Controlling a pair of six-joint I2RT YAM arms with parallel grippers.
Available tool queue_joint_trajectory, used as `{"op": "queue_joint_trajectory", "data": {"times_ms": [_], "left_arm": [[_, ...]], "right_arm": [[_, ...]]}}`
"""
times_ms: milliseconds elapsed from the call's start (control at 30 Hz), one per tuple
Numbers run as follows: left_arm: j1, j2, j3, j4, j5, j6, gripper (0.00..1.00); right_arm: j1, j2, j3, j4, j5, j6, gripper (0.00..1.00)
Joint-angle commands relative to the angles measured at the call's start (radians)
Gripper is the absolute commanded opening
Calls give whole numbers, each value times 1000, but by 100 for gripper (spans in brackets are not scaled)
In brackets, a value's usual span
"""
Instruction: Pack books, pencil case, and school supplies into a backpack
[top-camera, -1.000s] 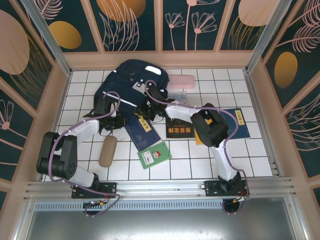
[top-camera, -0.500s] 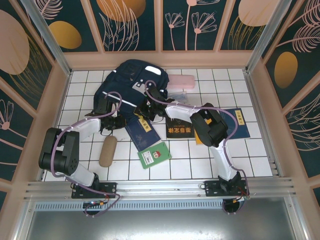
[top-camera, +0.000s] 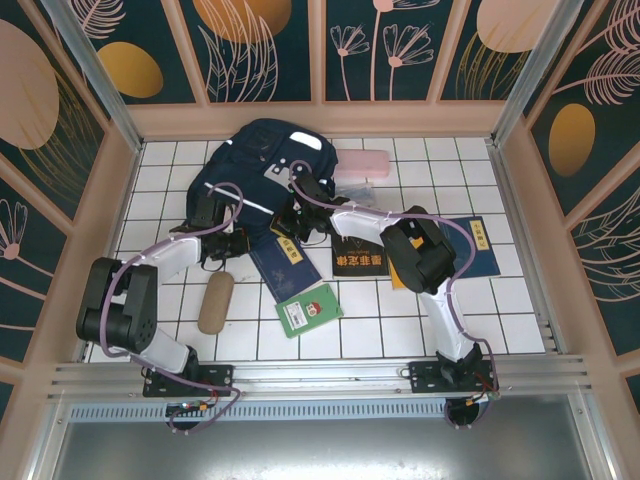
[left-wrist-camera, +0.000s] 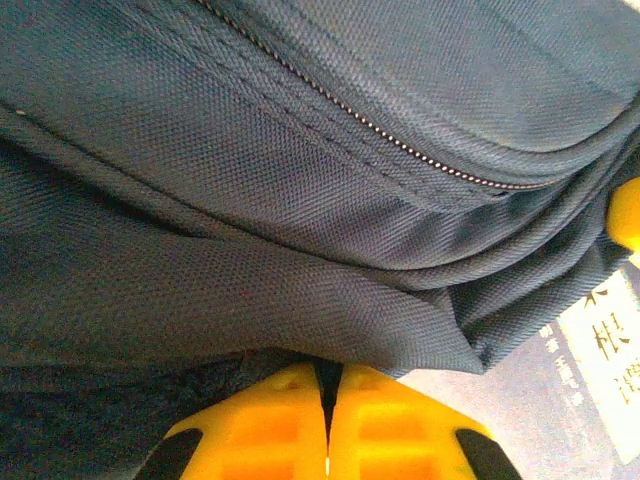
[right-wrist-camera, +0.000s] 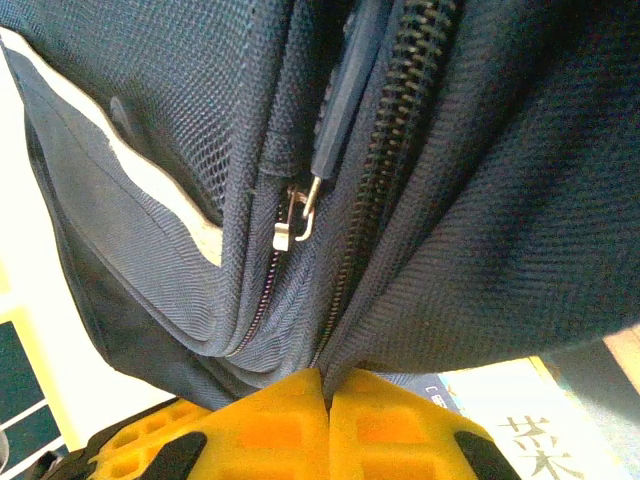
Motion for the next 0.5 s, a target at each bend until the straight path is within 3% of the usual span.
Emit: {"op": "queue_joint_trajectory", "data": {"times_ms": [0, 467], "left_arm": [[0, -82, 11, -52, -83, -45, 0], [6, -234, 37, -231, -379, -82, 0]], "right_arm": [[-15, -15, 38, 5, 51, -26, 0], [-74, -157, 46, -106, 188, -137, 0]]}}
